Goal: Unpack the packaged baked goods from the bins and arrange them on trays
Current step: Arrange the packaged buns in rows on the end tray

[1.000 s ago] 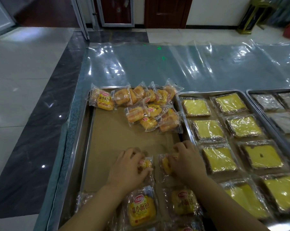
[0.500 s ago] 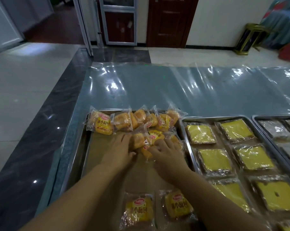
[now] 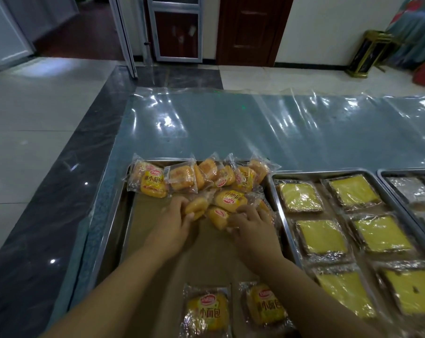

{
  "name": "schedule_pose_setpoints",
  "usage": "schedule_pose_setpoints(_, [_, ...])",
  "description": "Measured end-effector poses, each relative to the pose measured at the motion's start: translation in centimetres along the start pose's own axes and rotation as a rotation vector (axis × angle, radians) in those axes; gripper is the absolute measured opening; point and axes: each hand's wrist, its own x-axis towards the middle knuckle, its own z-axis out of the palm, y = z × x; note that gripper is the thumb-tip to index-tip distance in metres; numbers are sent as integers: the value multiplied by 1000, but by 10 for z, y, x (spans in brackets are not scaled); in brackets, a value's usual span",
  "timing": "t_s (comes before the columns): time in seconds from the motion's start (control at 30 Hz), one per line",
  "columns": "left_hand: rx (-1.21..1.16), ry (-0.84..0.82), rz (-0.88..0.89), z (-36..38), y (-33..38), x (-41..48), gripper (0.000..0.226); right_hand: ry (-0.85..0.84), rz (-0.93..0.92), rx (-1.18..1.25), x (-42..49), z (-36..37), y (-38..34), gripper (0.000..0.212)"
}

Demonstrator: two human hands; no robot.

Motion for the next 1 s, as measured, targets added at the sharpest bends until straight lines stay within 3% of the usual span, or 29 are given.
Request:
schedule_pose_setpoints(0.13, [-147, 16, -36, -23, -6, -25, 16, 34, 103, 175, -5, -6, -2, 23])
schedule_pose_setpoints(0.33, [-109, 12, -95, -47, -22, -67, 24, 138, 161, 365, -18, -18, -11, 18])
schedule_pose_setpoints(0.67, [244, -160, -134, -72, -35, -99, 22, 92, 207, 411, -42, -15, -24, 22])
schedule_pose_setpoints(0.87, [376, -40, 10, -73, -35, -107, 36, 70, 199, 388, -46, -16, -28, 21])
schedule_pose_setpoints(1.0, [496, -296, 132, -60, -33, -116, 44, 62, 207, 389, -49, -16, -30, 20])
